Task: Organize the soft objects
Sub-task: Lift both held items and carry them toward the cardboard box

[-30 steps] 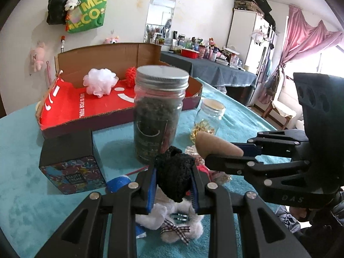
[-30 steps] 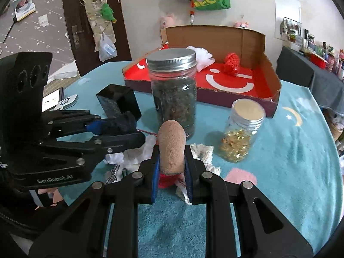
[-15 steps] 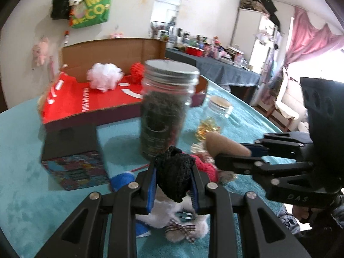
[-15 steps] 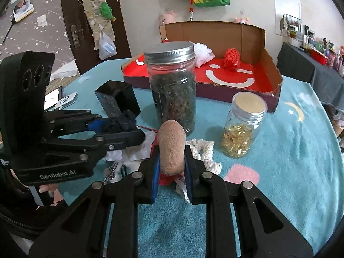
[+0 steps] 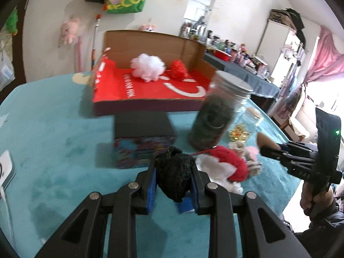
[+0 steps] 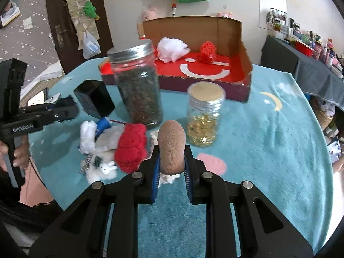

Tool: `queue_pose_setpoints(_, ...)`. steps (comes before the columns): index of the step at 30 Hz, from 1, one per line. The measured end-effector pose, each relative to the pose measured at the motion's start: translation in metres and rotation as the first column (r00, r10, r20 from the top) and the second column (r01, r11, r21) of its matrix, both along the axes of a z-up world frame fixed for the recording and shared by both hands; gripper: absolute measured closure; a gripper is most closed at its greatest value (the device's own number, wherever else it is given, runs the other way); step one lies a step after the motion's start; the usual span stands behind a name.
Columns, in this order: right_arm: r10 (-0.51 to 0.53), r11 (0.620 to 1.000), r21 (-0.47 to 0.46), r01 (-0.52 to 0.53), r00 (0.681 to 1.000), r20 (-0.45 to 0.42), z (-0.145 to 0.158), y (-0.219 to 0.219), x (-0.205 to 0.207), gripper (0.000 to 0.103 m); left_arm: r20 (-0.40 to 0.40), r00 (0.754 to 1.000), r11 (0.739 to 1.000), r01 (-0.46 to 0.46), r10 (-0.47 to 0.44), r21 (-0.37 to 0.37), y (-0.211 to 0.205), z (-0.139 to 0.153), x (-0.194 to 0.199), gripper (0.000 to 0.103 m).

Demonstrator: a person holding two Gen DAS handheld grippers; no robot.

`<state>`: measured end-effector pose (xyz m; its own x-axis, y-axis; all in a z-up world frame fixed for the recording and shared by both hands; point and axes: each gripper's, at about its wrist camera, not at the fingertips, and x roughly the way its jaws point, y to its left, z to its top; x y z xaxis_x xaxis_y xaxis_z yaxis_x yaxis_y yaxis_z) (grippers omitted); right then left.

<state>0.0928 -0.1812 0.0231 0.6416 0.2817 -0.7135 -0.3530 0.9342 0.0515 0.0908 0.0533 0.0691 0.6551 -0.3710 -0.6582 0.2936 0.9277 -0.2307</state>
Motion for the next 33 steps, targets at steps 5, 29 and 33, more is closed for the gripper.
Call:
queue_pose_setpoints(5,-0.030,0.999,-0.020,0.029,0.999,-0.013,-0.002,-0.011,0.004,0.084,-0.036,0.998,0.999,-0.047,0.048,0.024,0.021,-0.009,0.002,0.076)
queue_pose_setpoints(29,-0.022,1.000,0.011,0.023,0.997,-0.077,-0.009,-0.063,0.060,0.084,-0.049,0.999,0.984,0.029,-0.021,0.173,0.070,-0.023,0.062,0.076)
queue_pose_setpoints(33,0.017,1.000,0.025,-0.016,0.998,-0.057,-0.004,-0.068,0.071,0.084,-0.033,0.997,0.981,0.073,-0.068,0.179,0.069,-0.020,0.075,0.076)
